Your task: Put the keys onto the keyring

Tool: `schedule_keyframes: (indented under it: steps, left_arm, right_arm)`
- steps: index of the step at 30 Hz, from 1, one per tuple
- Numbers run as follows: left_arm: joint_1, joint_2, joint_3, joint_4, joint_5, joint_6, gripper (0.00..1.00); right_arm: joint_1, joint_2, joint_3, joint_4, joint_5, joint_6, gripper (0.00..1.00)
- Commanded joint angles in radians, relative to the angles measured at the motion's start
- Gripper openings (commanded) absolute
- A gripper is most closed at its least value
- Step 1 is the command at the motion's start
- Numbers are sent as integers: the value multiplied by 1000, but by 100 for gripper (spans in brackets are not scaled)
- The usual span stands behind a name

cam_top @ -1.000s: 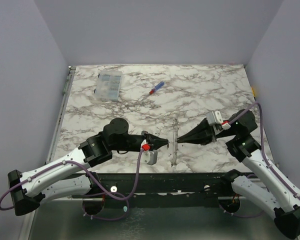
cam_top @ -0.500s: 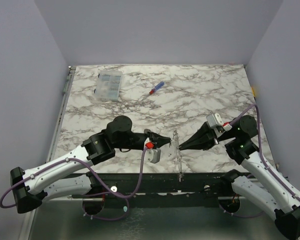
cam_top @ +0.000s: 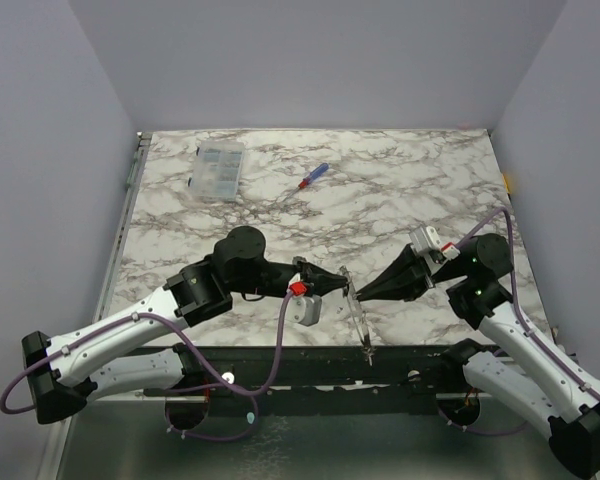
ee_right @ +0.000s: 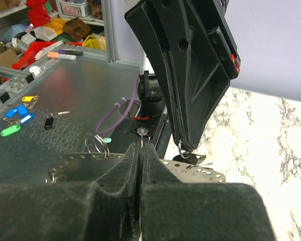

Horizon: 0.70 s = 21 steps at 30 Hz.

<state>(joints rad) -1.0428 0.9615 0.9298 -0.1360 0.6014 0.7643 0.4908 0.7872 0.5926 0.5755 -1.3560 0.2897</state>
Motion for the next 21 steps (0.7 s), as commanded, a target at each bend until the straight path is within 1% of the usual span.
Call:
schedule_keyframes:
  steps: [1, 12, 21]
  left_arm:
    - [-9, 5, 36, 11, 68, -13, 0]
    - [-31, 16, 46, 15, 83, -24, 0]
    - [-51, 13, 44, 23, 62, -29, 0]
  right_arm:
    - [-2, 1, -2, 43, 22, 13, 1]
    - [-3, 10, 0, 24, 38, -7, 1]
    - [-2, 14, 2, 12, 37, -12, 1]
